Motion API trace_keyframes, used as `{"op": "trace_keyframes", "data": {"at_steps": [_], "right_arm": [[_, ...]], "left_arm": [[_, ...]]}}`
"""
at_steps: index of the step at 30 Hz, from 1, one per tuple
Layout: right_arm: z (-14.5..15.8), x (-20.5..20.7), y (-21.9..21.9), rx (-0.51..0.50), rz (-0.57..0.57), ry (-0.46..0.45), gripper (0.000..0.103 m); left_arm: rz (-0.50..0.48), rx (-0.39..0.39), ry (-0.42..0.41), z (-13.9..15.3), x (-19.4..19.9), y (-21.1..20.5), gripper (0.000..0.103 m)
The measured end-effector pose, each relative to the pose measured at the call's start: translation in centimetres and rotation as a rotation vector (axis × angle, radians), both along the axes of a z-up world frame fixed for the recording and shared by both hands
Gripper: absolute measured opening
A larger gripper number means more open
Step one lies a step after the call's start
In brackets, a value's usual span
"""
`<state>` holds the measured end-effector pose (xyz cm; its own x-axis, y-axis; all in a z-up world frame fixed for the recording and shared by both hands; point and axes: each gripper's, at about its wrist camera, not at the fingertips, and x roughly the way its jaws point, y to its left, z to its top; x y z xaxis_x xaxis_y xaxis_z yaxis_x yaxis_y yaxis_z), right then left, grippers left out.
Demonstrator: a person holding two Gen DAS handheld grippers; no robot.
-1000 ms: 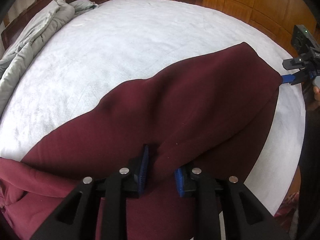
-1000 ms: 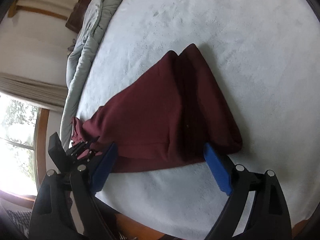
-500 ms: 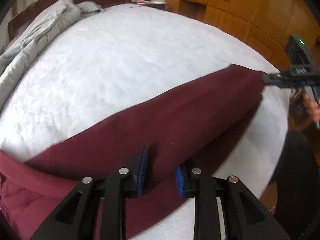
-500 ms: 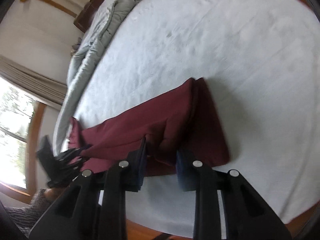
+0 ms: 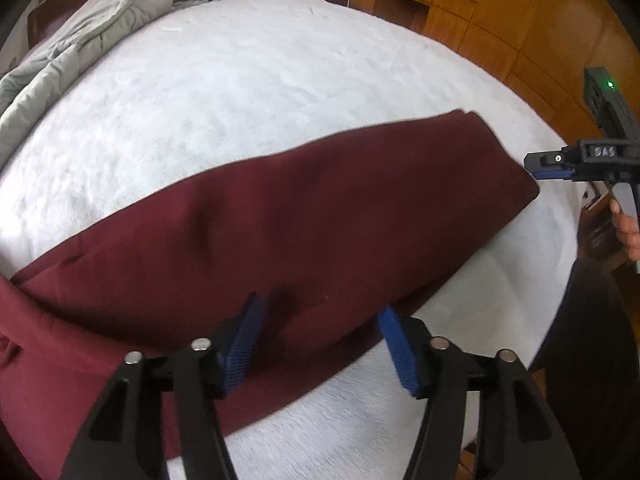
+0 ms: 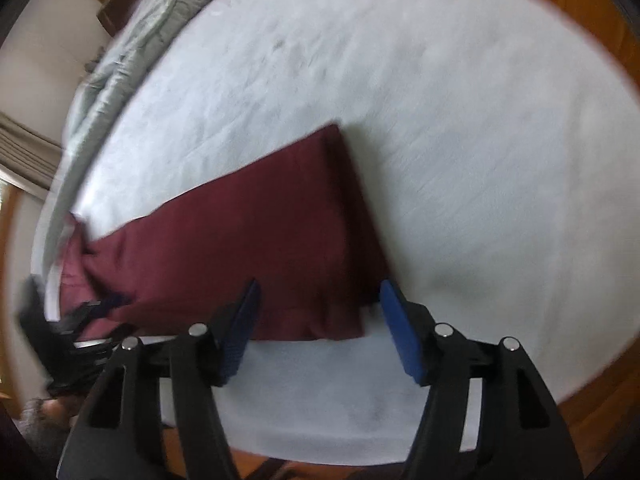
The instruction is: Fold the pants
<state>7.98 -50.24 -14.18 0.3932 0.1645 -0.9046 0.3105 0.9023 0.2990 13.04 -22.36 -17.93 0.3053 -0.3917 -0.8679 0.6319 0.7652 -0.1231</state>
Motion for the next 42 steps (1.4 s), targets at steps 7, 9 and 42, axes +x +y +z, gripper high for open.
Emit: {"op": "trace_keyframes", "data": {"at_steps": [7,9,42], "right_arm": [[4.3,1.0,6.5,0.104,0.185,-0.174,0.070],[4.0,2.4,10.7,0.196,0.311,-0.194,0.071],[-5.2,7.5,29.1,0.237,0.720,-0.041,0.012]], "left_arm": [[0.160,-0.115,0.034,3.1,-1.0,6.8,0.079],[0.254,-0.131,0.050,3.4,-0.5,10.3,0.079],[0.728,0.034,0.234,2.4,13.4,23.8,0.088]]}}
